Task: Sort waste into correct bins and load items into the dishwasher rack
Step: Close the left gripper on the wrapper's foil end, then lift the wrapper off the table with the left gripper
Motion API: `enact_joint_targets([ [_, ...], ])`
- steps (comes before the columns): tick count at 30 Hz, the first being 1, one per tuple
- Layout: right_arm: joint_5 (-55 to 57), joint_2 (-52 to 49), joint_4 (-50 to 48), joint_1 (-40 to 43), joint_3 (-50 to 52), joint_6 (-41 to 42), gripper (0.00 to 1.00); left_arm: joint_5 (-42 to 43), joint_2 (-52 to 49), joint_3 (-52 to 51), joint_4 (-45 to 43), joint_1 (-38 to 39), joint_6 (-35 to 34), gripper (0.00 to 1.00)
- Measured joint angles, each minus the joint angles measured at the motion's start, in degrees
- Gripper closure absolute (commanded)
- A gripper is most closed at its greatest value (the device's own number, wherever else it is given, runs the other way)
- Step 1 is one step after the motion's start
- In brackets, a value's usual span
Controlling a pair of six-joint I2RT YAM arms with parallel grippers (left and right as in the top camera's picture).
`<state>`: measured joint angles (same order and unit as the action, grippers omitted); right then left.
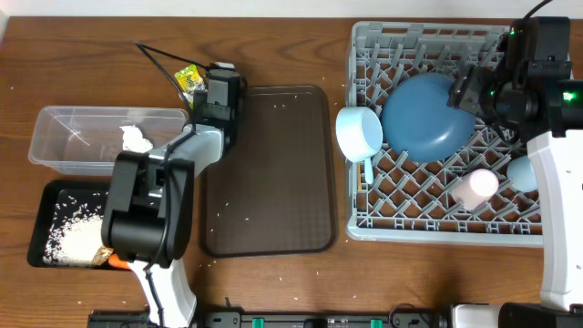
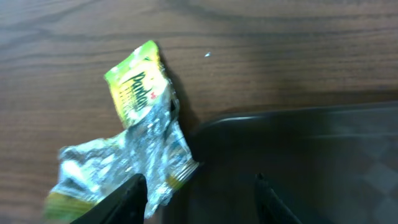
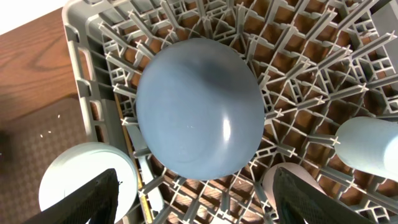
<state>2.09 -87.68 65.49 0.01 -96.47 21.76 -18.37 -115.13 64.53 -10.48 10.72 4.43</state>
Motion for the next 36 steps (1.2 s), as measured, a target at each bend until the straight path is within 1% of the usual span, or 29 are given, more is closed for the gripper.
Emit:
enact_joint_targets([
  [4, 0.0, 0.0, 0.0, 0.0, 0.0, 0.0, 0.27, 0.0, -2.6, 0.0, -1.6, 0.0, 1.4, 0.50],
  [9, -0.1, 0.0, 0.0, 0.0, 0.0, 0.0, 0.27, -1.9, -3.8, 0.1, -2.6, 0.2, 2.2, 0.51],
  [11, -0.2, 0.0, 0.0, 0.0, 0.0, 0.0, 0.27, -2.5, -4.0, 0.1, -3.2, 0.2, 3.1, 0.58],
  [14, -0.2, 0.0, 0.0, 0.0, 0.0, 0.0, 0.27, -3.4, -4.5, 0.1, -4.8, 0.2, 4.4, 0.64],
  [16, -0.2, 0.0, 0.1, 0.0, 0.0, 0.0, 0.27, -4.2, -4.6, 0.1, -5.4, 0.2, 5.0, 0.71],
  [20, -0.2, 0.0, 0.3, 0.0, 0.0, 0.0, 0.27, -5.0, -4.6, 0.1, -5.4, 0.2, 6.2, 0.73],
  [24, -0.2, 0.0, 0.5, 0.0, 0.0, 0.0, 0.27, -5.4, -4.6, 0.1, -5.4, 0.2, 7.2, 0.77],
  [32, -0.2, 0.0, 1.0, 0.0, 0.0, 0.0, 0.27, -6.1, -4.6, 0.1, -5.4, -0.5, 8.1, 0.78],
  [33, -0.2, 0.0, 1.1, 0.0, 0.0, 0.0, 0.27, -6.1, -4.6, 0.1, -5.5, -0.7, 8.1, 0.80],
  [36, -0.2, 0.0, 1.2, 0.0, 0.0, 0.0, 0.27, -6.4, -4.6, 0.1, -6.0, -1.4, 8.1, 0.94],
])
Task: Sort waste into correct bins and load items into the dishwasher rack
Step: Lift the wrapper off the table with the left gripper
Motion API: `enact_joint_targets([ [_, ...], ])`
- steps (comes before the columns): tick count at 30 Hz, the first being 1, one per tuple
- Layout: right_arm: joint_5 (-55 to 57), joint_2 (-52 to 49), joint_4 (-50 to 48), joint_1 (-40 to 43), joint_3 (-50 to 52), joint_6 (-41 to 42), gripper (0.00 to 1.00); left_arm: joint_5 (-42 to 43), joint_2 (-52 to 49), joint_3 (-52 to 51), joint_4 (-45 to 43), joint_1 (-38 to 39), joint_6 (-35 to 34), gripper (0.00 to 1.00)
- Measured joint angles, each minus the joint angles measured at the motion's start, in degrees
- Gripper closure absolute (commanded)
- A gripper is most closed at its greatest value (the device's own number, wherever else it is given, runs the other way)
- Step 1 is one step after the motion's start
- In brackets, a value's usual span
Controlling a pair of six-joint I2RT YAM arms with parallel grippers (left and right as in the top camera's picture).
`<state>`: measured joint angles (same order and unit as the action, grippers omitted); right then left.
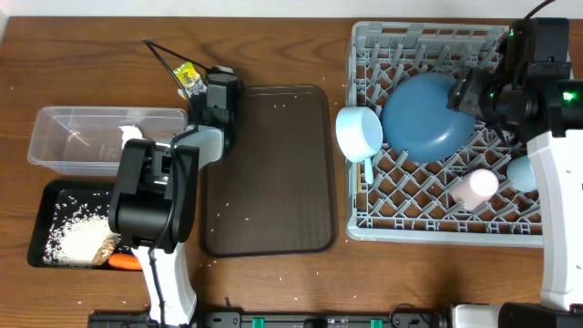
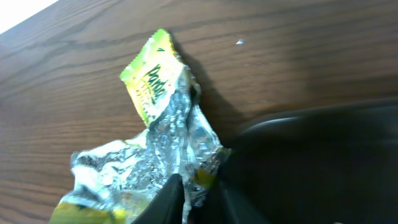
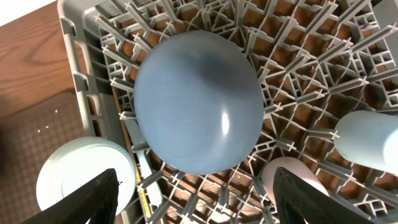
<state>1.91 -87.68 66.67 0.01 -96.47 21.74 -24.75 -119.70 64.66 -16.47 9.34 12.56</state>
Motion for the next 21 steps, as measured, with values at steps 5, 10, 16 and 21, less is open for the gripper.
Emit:
enact_joint_targets([
  [5, 0.0, 0.0, 0.2, 0.0, 0.0, 0.0, 0.27, 0.1, 0.0, 0.0, -0.4, -0.3, 0.8, 0.94],
  [10, 0.0, 0.0, 0.2, 0.0, 0.0, 0.0, 0.26, 1.0, 0.0, 0.0, -0.4, -0.2, 0.8, 0.94],
  [16, 0.0, 0.0, 0.2, 0.0, 0.0, 0.0, 0.26, 0.9, 0.5, 0.0, 1.7, 0.9, 0.8, 0.94],
  [21, 0.0, 0.0, 0.2, 0.0, 0.0, 0.0, 0.25, -1.2, 4.6, 0.0, 2.8, 1.3, -2.3, 0.94],
])
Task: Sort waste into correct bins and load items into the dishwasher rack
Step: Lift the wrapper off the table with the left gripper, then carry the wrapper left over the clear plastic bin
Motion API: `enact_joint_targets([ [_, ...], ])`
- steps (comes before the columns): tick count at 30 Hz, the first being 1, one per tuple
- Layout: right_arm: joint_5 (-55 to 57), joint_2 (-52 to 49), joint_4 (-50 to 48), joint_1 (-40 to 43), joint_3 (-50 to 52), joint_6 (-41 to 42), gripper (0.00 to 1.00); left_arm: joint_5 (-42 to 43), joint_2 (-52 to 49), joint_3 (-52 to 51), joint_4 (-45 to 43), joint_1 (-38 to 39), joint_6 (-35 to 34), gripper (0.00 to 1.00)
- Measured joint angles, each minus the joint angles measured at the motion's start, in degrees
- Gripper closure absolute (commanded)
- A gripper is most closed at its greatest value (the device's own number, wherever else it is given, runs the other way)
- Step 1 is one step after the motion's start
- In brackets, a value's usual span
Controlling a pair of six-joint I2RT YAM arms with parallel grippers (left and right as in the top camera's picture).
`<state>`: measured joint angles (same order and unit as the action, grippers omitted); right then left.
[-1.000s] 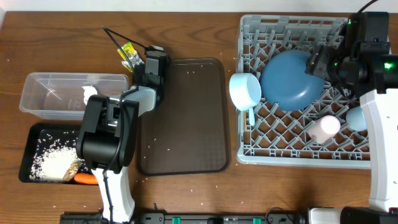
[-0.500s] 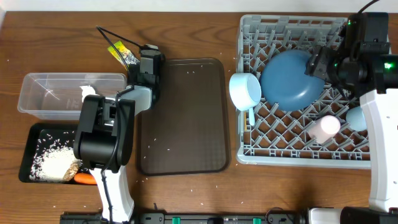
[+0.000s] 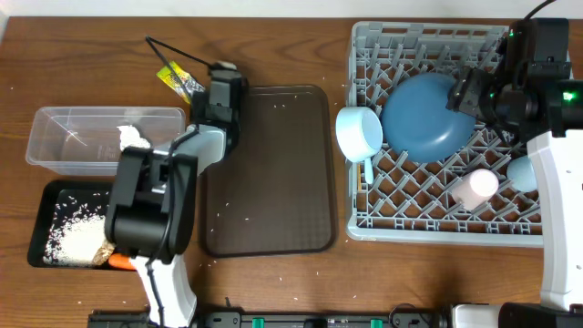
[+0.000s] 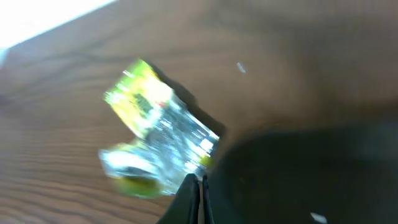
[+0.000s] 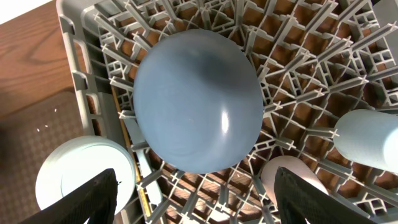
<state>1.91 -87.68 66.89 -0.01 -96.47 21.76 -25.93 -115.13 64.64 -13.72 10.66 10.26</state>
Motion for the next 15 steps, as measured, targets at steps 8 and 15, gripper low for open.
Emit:
enact_joint_targets([
  [8, 0.0, 0.0, 0.0, -0.1, 0.0, 0.0, 0.25, 0.7, 3.2, 0.1, 2.6, -4.5, -11.0, 0.74],
  [15, -0.1, 0.0, 0.0, -1.9, 0.0, 0.0, 0.24, 4.0, 3.2, 0.4, 6.7, -10.8, -26.4, 0.71],
])
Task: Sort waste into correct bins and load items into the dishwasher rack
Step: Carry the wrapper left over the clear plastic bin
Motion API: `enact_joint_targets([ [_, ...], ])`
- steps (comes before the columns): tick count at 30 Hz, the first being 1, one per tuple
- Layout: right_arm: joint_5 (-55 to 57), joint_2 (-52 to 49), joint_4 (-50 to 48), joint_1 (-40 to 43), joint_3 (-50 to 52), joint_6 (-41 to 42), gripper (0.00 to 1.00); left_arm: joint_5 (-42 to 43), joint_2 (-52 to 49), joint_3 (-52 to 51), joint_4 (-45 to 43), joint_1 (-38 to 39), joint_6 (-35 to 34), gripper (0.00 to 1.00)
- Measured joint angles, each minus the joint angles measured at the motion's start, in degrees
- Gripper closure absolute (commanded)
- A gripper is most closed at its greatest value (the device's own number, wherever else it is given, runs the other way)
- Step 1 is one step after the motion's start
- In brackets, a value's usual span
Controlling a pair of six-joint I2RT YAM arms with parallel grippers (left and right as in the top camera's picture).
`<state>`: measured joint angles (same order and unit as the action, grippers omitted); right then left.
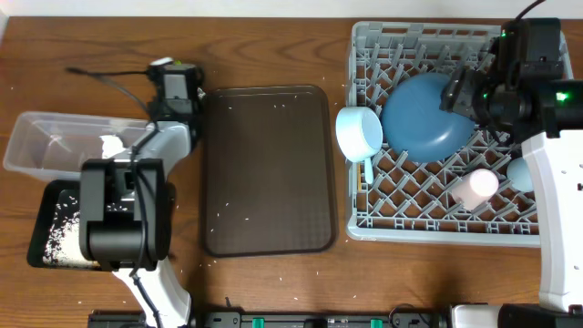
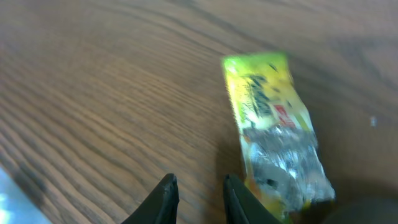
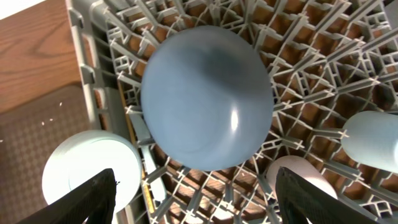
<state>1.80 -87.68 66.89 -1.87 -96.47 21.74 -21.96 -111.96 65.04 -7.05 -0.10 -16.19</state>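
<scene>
A crumpled yellow-green and silver snack wrapper (image 2: 277, 130) lies on the wooden table. My left gripper (image 2: 198, 193) is just to its left, jaws a little apart with only bare wood between them. In the overhead view the left gripper (image 1: 173, 75) is beyond the brown tray's far left corner and covers the wrapper. My right gripper (image 3: 199, 199) is wide open over the grey dishwasher rack (image 1: 437, 228), above the overturned blue bowl (image 3: 208, 106) and holding nothing. A light-blue cup (image 1: 358, 130), a pink cup (image 1: 478, 185) and a pale cup (image 1: 521, 173) sit in the rack.
The brown tray (image 1: 264, 169) fills the table's middle. At the left a clear bin (image 1: 55, 137) holding white scraps sits askew. In front of it is a black bin (image 1: 50, 228) with rice. A black cable (image 1: 91, 75) lies behind the clear bin.
My left gripper was shut on the wrapper's edge by the tray corner. Now it is farther left, jaws parted, with the wrapper lying beside them. The clear bin sits shifted left and askew.
My left gripper stood open at the wrapper beside the tray's far left corner. It then closed on the wrapper's edge and was fully shut on it. Now it is further left, open, with the wrapper on the wood. The right gripper stayed open over the rack.
</scene>
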Motion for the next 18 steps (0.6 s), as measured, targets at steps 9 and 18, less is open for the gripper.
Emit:
enact_joint_targets([
  [9, 0.0, 0.0, 0.0, -0.3, 0.0, 0.0, 0.24, 5.6, 0.0, 0.6, -0.8, -1.6, -11.5, 0.53],
  [18, 0.0, 0.0, 0.0, -0.3, 0.0, 0.0, 0.23, 9.8, 0.0, 0.6, -0.3, -1.6, -17.1, 0.54],
])
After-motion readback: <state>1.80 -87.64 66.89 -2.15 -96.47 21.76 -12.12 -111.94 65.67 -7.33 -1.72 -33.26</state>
